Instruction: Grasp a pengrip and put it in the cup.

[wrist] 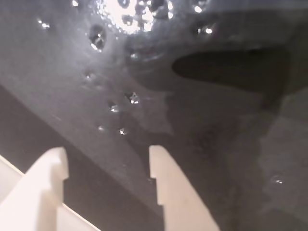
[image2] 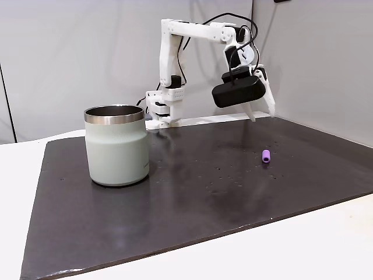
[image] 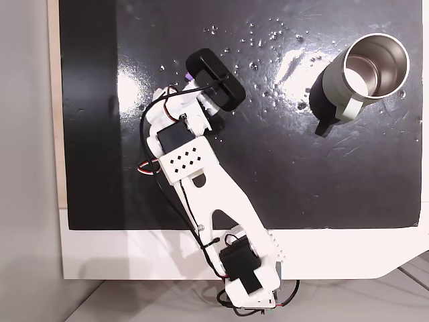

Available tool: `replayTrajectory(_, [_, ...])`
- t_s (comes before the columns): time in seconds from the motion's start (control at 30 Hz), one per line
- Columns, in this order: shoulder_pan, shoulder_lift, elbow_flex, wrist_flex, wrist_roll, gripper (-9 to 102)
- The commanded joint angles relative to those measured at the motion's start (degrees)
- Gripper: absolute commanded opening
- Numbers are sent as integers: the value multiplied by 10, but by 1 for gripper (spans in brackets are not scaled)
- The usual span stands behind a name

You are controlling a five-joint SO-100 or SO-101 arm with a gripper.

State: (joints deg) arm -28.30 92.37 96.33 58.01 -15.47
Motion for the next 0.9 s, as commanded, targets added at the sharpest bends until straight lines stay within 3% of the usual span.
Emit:
replayTrajectory(0.0, [4,-25,-74,19,11,17])
replayTrajectory(0.87, [104,-272,-404,157,12,17])
